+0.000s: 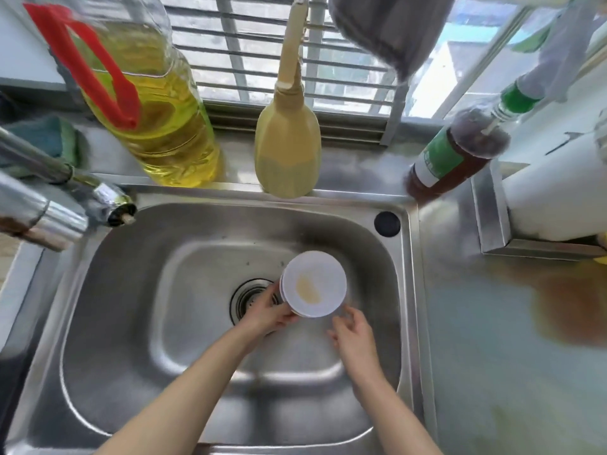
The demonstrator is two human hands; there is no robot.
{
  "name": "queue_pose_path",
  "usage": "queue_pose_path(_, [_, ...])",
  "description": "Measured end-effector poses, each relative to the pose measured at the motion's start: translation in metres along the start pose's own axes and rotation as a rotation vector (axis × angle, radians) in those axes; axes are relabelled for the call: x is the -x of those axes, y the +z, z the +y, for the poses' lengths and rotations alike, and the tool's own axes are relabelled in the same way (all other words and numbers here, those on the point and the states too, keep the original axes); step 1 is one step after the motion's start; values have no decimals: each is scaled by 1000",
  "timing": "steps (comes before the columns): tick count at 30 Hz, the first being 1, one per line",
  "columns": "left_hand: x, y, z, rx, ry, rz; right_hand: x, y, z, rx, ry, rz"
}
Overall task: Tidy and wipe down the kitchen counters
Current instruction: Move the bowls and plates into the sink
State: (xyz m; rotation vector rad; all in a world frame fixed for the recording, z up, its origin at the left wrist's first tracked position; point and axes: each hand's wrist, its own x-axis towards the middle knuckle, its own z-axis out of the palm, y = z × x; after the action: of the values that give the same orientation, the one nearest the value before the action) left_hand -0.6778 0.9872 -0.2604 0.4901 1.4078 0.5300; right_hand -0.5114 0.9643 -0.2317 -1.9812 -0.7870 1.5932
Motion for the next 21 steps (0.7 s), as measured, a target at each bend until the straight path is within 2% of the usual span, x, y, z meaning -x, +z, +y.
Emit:
queue_pose_path(6, [12,-7,-3,-151,45,-107,7,3,-1,6,-1,48])
queue_pose_path(11, [47,-16,0,-155,122,73,33,5,-19,88,-18,13])
queue_pose_path(17, [128,-22,9,-147,177,79,82,0,-47,270,-123,-57])
queue_pose_path(21, [183,-30,-1,-48,242,199,112,-3,-63,393,-248,-142])
